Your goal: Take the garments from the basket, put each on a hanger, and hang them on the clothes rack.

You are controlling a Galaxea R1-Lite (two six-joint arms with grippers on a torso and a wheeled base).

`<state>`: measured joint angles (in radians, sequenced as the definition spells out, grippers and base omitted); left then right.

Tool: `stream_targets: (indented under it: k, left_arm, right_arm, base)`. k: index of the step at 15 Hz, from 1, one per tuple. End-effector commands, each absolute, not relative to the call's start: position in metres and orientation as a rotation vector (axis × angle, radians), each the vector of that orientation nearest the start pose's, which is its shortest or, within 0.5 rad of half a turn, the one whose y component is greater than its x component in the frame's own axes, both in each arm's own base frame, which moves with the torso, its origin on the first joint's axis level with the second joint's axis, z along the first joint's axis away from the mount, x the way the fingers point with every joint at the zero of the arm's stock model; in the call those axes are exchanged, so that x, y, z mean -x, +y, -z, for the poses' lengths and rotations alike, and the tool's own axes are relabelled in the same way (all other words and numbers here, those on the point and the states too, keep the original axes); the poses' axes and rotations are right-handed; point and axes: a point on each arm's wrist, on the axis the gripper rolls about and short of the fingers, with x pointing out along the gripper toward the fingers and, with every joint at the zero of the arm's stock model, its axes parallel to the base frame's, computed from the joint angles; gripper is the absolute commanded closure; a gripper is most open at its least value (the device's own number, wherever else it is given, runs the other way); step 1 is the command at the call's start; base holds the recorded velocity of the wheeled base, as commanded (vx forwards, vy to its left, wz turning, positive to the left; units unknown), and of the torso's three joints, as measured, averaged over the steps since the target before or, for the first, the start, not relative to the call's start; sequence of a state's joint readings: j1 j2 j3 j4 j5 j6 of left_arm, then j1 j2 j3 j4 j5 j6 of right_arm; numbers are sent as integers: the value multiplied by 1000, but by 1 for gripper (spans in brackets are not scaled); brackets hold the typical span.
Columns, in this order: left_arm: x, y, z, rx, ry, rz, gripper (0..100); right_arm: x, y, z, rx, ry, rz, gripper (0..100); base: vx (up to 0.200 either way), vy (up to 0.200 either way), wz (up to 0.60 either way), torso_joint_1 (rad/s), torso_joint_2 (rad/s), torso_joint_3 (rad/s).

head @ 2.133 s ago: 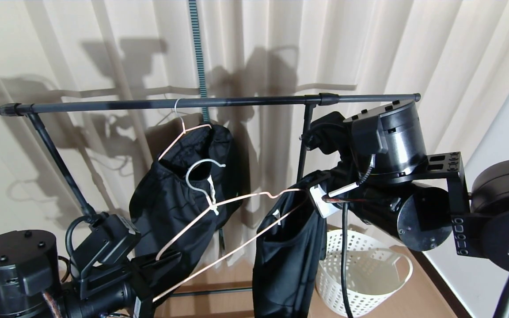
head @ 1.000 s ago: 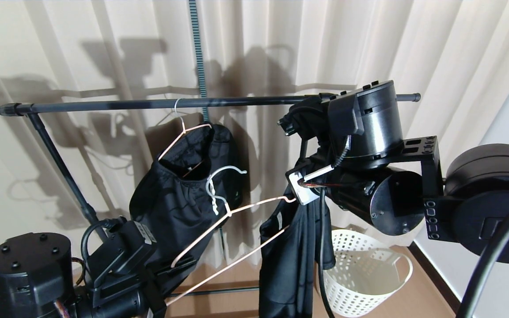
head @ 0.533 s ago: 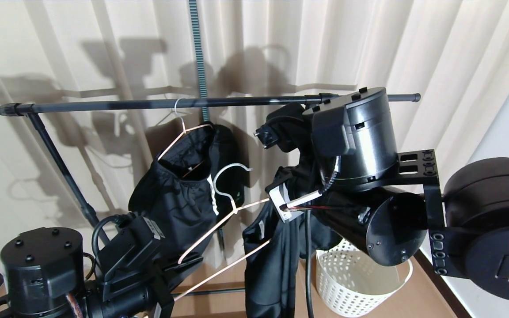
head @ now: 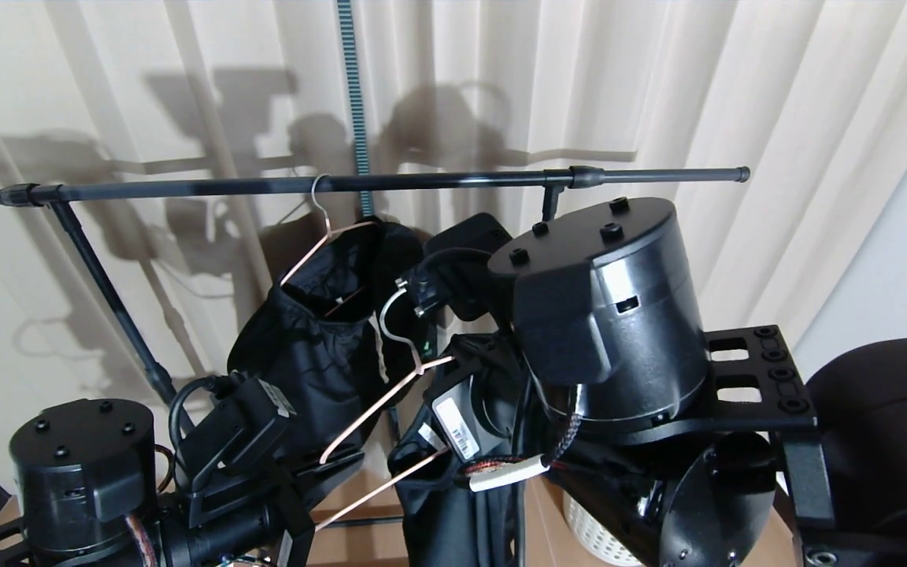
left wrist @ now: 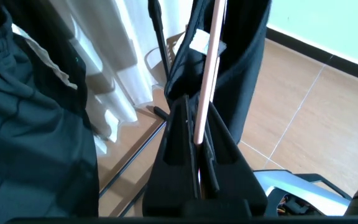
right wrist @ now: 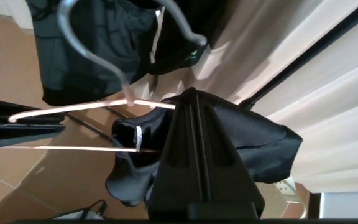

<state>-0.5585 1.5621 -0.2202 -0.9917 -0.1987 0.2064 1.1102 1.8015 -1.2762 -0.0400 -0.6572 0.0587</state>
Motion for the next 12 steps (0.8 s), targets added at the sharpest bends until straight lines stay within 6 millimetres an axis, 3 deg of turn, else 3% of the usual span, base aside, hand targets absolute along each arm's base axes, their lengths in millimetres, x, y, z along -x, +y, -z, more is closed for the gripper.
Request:
stream_targets:
  k: [1, 6, 7, 12]
  left_arm:
    - [-172, -113, -112, -259, 272, 784, 100]
    - [-170, -113, -118, -254, 241, 787, 100]
    - [-170, -112, -118, -254, 239, 787, 100]
    - [-167, -110, -124, -249, 210, 785, 100]
  right_arm:
    - [-155, 302, -228, 293, 321, -466, 100]
    - [-162, 298, -226, 269, 336, -454, 100]
    - [-163, 297, -226, 269, 336, -450, 0]
    - [-164, 279, -231, 268, 338, -425, 0]
  base:
    - [0, 0, 0, 0, 0, 0]
    - [0, 0, 0, 0, 0, 0]
    - [0, 0, 0, 0, 0, 0]
    - [0, 0, 0, 0, 0, 0]
